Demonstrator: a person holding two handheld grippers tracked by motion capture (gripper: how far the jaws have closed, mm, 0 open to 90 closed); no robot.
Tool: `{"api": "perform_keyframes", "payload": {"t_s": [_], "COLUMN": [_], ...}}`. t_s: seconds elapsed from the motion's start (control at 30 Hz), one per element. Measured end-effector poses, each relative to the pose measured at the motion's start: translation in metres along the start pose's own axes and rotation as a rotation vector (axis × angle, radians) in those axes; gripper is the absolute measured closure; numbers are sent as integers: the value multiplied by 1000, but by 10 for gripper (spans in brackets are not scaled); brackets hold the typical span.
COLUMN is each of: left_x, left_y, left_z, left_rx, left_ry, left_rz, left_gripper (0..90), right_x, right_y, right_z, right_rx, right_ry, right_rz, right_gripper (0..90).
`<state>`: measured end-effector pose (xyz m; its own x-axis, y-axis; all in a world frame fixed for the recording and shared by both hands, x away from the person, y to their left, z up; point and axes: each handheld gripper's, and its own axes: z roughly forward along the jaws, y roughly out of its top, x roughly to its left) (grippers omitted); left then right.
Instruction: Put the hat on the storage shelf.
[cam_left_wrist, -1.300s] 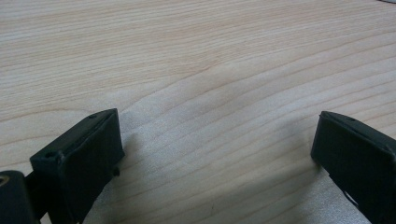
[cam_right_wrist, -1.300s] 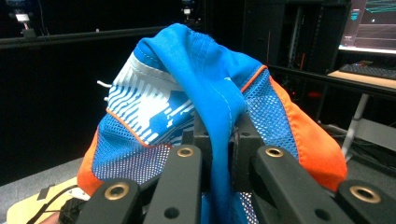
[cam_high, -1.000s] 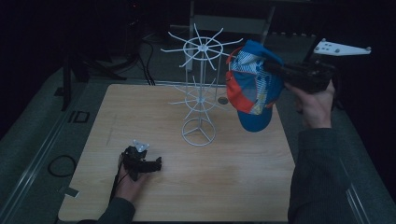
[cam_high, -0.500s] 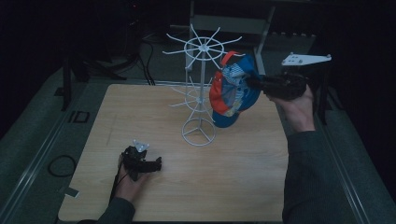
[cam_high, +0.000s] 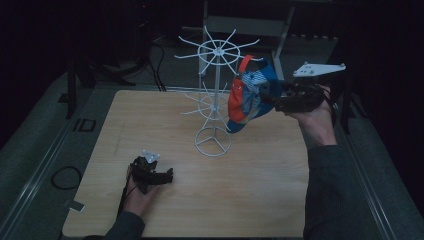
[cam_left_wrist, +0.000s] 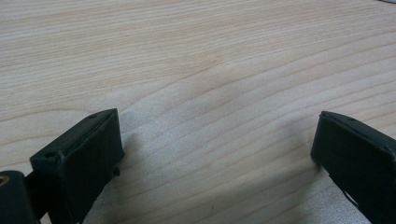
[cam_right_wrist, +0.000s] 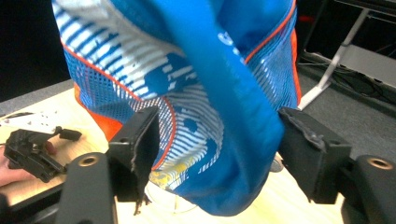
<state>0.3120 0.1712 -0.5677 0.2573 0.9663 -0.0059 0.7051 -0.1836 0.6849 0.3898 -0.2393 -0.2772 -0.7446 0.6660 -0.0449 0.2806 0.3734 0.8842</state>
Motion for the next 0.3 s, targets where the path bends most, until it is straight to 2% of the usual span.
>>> {"api": "perform_keyframes", "payload": {"t_s": [0.3], "left_x": [0], "left_y": [0], "left_z": [0], "left_rx": [-1], "left_ry": [0], "left_rz": [-1], "left_gripper": [25], "right_x": [-1], "right_y": [-17], "right_z": [3], "right_rx": [12], "right_ry": [-6], "right_rz": [30], "right_gripper": [228]}}
